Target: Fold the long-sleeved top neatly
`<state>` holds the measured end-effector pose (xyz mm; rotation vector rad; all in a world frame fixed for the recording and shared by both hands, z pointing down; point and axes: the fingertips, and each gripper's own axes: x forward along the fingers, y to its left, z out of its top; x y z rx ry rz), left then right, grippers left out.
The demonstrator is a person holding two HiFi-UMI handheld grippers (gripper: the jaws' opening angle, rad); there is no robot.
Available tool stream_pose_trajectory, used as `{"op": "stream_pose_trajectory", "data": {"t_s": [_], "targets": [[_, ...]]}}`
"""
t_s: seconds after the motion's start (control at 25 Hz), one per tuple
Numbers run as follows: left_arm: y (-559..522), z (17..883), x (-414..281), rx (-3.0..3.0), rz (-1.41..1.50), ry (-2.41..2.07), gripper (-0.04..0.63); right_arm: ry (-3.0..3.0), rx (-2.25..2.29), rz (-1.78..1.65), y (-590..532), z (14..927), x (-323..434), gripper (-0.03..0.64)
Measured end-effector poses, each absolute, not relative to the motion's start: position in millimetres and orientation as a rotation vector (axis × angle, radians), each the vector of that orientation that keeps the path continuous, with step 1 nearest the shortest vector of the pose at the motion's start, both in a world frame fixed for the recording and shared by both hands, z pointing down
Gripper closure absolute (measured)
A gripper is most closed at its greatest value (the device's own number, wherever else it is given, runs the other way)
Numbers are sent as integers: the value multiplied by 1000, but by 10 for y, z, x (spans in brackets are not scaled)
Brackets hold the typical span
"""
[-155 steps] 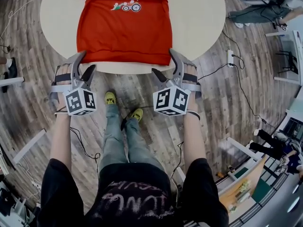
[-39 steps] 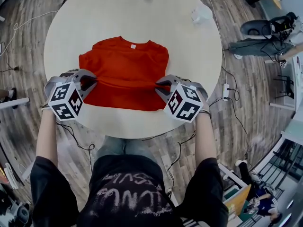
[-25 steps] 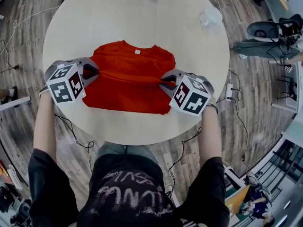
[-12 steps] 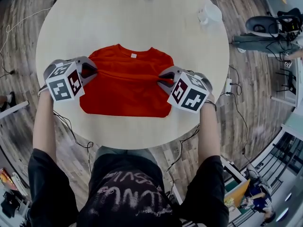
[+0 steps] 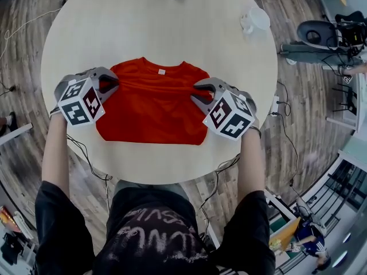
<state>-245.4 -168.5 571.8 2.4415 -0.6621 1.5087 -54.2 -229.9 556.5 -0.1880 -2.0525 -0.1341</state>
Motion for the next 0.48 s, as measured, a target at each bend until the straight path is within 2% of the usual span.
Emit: {"op": "stream_pose_trajectory", "data": {"t_s": [0.16,0.48], "targets": [[-1812,5723,-2580,2441,1522,-847,545,-2112,-102,-181,-2428,5530,-571,495],[-1996,5511,-2782,2434,1472,-1198,539,-2268,145,-239,-2631,5288,-579,474]]}}
